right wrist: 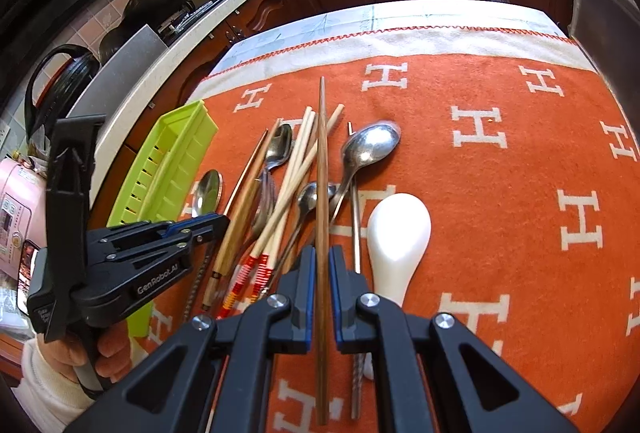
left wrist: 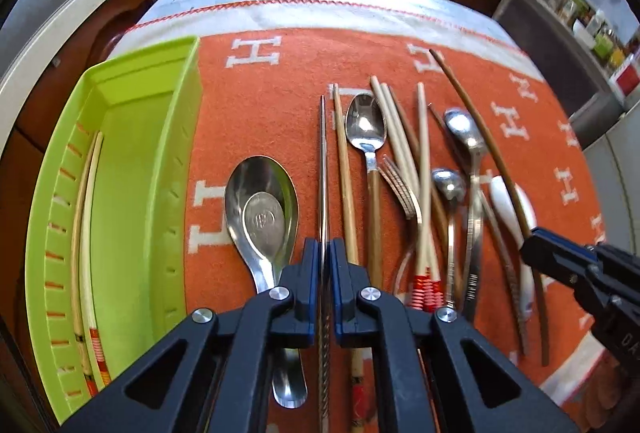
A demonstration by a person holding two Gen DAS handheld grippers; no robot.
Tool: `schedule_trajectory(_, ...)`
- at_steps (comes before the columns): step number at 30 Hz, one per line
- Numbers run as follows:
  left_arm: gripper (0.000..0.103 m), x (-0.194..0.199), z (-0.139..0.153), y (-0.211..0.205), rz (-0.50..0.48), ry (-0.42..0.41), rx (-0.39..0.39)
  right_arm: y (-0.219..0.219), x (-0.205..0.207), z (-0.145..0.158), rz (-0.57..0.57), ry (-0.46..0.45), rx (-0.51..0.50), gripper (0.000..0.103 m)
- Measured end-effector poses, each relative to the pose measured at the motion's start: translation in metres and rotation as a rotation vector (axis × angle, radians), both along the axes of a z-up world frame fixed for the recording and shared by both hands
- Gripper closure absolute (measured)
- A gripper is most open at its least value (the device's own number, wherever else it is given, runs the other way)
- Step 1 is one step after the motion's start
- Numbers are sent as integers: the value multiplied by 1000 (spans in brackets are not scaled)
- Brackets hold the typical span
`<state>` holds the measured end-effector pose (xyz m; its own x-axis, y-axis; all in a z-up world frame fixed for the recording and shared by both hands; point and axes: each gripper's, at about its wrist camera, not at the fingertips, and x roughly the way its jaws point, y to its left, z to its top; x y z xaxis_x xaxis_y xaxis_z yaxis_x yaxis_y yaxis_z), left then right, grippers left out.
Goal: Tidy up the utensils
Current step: 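Lower both chopsticks into the green tray and open both tools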
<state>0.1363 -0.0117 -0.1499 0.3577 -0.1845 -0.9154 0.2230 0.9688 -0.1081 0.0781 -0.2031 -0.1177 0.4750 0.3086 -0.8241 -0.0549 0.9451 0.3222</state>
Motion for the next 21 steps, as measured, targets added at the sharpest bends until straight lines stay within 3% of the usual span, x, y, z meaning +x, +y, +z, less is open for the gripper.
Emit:
schedule_trajectory(10,100,-44,77,33,19,-162,-66,27,-10,26,17,2,50,96)
schedule_trajectory(15,100,-59,99,71,106,-259,27,63,-4,41,55,5,66,96)
schedule_trajectory(21,100,-57,103,116,205,-279,59,114,16,55,87,17,133,96)
